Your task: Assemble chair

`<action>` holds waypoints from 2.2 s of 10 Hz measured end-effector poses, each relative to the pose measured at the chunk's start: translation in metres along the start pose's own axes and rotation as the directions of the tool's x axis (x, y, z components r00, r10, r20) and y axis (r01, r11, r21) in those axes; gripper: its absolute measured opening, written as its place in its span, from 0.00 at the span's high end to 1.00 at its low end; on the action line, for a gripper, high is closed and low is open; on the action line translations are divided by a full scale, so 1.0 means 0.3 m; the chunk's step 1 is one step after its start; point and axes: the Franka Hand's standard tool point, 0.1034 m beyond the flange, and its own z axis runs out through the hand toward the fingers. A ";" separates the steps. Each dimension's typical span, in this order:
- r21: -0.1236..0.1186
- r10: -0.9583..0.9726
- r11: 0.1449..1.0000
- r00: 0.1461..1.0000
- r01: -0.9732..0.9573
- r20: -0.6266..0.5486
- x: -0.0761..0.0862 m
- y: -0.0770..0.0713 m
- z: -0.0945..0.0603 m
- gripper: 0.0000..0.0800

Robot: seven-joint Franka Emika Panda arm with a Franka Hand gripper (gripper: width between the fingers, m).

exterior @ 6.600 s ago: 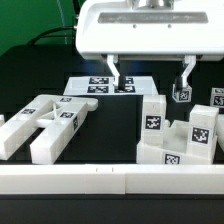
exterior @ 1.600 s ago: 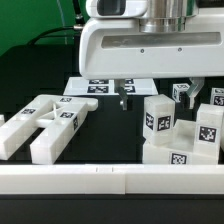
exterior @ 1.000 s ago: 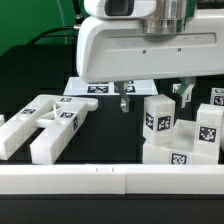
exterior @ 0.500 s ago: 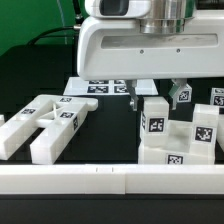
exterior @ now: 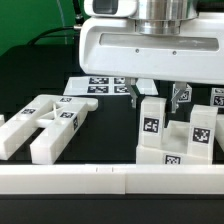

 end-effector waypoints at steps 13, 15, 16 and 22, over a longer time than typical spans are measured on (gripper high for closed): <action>0.025 0.454 0.890 0.891 -0.455 0.024 -0.013 -0.022 0.008 0.23; 0.028 0.323 0.946 0.946 -0.323 0.020 -0.012 -0.020 0.009 0.20; 0.029 0.255 0.967 0.967 -0.255 0.018 -0.012 -0.019 0.009 0.20; 0.012 -0.287 0.958 0.958 0.287 -0.010 -0.002 -0.013 0.008 0.19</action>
Offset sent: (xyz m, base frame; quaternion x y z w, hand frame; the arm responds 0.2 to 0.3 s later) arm 0.0009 0.0022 0.0014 0.0085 -0.0001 0.2437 0.9698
